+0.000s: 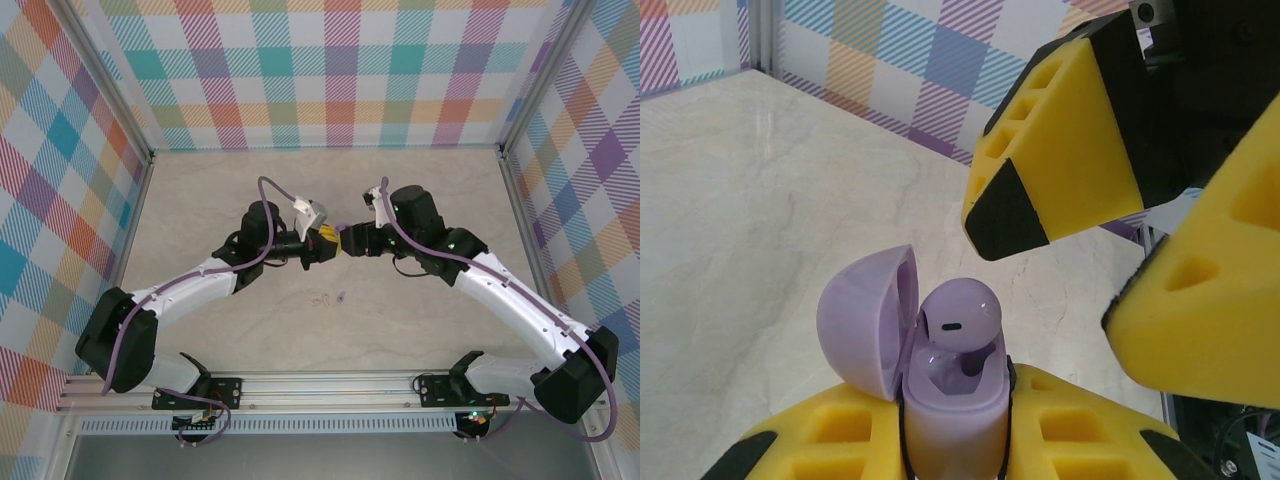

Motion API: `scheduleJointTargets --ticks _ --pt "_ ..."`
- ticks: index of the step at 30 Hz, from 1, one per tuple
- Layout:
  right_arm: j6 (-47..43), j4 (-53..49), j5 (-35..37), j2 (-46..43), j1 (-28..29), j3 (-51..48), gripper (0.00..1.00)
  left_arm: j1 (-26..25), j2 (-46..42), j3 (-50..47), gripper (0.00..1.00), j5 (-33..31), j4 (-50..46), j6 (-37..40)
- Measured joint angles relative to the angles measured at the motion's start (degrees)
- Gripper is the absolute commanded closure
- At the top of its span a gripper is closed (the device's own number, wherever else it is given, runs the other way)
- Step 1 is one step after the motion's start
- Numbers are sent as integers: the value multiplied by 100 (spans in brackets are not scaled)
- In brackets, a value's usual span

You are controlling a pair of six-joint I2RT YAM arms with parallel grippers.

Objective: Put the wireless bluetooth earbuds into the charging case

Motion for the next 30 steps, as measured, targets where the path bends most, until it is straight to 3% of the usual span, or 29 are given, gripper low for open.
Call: scheduleJointTargets --ticks 12,30 --pt "0 -249 114 0 0 199 60 0 -46 -2 94 -35 -9 28" --pt "7 -350 201 131 0 208 62 -15 -197 -15 94 37 -76 175"
